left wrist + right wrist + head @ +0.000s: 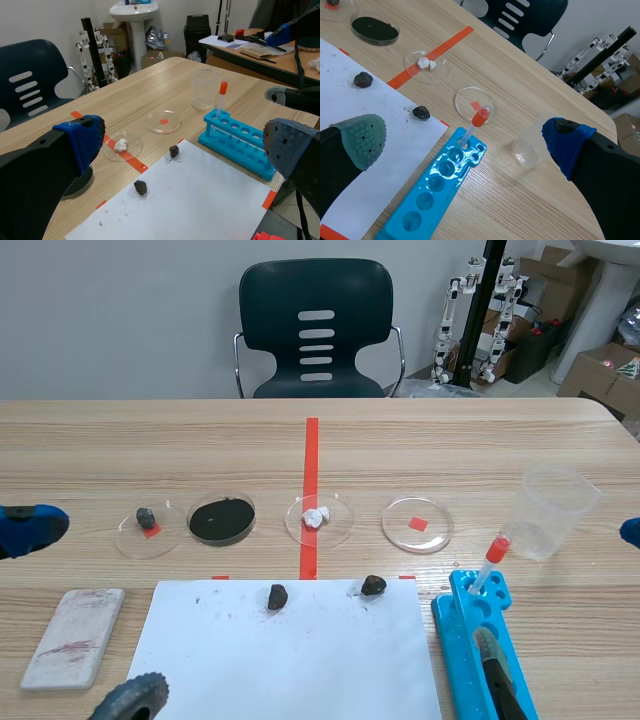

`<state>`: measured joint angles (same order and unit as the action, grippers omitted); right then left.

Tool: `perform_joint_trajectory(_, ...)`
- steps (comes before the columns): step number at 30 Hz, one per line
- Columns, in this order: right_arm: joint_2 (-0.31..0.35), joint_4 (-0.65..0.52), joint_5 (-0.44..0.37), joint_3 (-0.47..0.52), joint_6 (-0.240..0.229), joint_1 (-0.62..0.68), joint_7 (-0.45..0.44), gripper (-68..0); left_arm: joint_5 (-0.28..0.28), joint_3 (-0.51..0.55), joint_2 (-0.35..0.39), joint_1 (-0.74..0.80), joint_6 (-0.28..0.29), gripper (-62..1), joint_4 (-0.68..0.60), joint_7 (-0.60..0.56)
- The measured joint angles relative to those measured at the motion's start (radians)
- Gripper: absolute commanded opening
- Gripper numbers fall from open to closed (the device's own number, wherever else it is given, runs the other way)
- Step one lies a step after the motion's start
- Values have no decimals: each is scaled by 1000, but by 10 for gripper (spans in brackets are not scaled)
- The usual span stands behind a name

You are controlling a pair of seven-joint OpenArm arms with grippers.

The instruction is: Pick up the dropper by the top with the right hand

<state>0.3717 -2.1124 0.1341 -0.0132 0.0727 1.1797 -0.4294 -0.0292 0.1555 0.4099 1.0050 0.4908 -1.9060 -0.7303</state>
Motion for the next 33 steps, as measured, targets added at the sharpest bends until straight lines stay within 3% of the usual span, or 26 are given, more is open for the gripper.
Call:
perform_joint_trajectory(18,0,0,0,0,-1,0,2,4,0,0,0,0,0,14,0,0)
perform_joint_trajectory(23,0,5,-8,0,-1,-2,51,4,0,0,0,0,0,14,0,0)
perform_joint_trajectory(33,0,250,-7,0,1,-83,-96,4,0,0,0,0,0,14,0,0)
